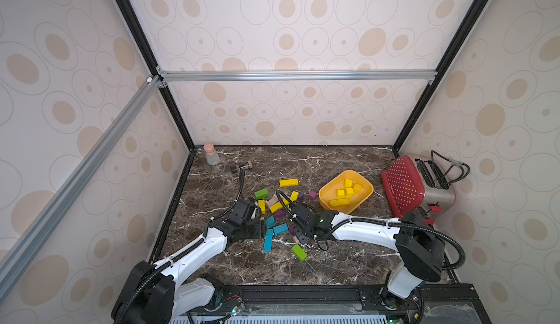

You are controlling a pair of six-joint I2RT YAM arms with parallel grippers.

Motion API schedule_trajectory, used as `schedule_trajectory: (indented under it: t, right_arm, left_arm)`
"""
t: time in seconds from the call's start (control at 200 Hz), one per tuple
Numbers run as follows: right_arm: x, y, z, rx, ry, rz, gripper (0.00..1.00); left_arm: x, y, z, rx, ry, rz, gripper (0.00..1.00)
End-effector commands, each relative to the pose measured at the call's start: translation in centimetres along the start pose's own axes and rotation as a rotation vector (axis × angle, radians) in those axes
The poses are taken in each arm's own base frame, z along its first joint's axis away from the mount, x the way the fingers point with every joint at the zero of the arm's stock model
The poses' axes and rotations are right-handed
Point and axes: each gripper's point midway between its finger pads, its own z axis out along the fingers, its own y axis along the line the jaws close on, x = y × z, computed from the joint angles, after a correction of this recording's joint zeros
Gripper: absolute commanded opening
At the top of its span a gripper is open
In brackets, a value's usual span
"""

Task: Pick out the yellow building blocks
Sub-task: Pick up the building block from the center of the board.

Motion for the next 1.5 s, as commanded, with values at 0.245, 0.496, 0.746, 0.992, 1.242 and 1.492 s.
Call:
schedule_trajectory:
  t: [0.245,0.496,0.746,0.992,1.242,1.492]
  right_arm:
    - [-1.8,0.0,1.9,0.094,0.007,-0.057,0.50]
    - [-2.8,0.6,2.2,0.063,-0.011,-0.007,0.51]
    - [-2.5,0.7,2.1,0.047,-0.003,0.040,0.50]
    - [-2.4,0.6,2.3,0.036,-0.004,0.073,0.51]
    - [-2.3,0.4,3.1,0.014,0.014,0.103,0.47]
    - [-2.1,-0.5,3.5,0.030,0.019,0.134,0.45]
  left_arm:
    - [-1.9,-0.8,-0.9,0.008,-0.024,-0.012,0.63]
    - [-1.8,-1.0,-1.7,0.022,-0.049,-0.005,0.62]
    - [-1.8,-0.6,-2.6,0.021,-0.091,-0.007,0.63]
    - [-2.0,-0.2,-3.0,-0.001,-0.114,-0.002,0.63]
    - [-2.1,0.3,-3.0,-0.022,-0.131,-0.003,0.63]
    - [-2.4,0.1,-3.0,-0.016,-0.140,0.020,0.64]
